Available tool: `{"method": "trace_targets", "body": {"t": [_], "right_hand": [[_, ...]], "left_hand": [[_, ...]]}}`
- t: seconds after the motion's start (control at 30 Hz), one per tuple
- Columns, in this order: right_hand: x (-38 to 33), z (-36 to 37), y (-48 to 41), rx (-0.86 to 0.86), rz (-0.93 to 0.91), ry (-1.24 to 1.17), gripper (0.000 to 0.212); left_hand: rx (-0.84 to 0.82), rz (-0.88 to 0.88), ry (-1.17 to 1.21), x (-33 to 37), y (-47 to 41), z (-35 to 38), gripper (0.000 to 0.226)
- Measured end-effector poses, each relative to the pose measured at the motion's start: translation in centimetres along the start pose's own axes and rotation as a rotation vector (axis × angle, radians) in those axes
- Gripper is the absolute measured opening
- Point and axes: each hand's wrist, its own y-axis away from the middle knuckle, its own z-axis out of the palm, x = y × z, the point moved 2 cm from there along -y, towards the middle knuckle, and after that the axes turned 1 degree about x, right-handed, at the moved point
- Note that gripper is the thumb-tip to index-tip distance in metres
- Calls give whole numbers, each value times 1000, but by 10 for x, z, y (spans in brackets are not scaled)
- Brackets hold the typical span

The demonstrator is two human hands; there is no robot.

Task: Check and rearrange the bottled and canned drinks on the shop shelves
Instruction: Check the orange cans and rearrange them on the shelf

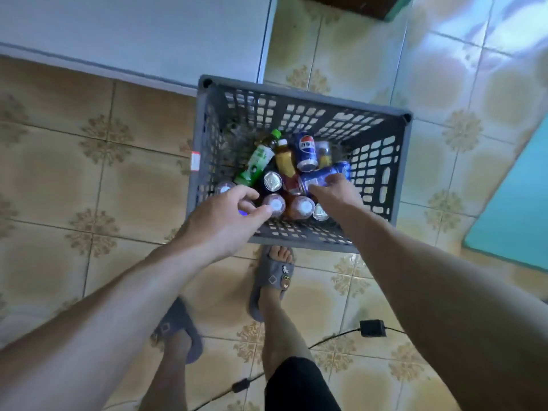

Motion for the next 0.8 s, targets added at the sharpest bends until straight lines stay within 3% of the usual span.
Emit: {"method": "trace_targets", "body": {"t": [0.17,0.37,0.53,0.63,0.8], "right_hand": [[-112,-29,118,2,-179,69,24],[-252,-44,304,66,-394,62,39],[-359,-27,437,72,-591,-31,52],[-417,-16,494,54,-720,-3,51],[-484,-2,539,66,-815,2,50]], "left_hand": [[63,96,70,9,93,-96,36],[195,206,81,-18,251,-226,39],[377,190,149,-72,357,-331,43],[474,182,184,-96,391,-381,46],[496,158,254,-117,412,-430,51]]}}
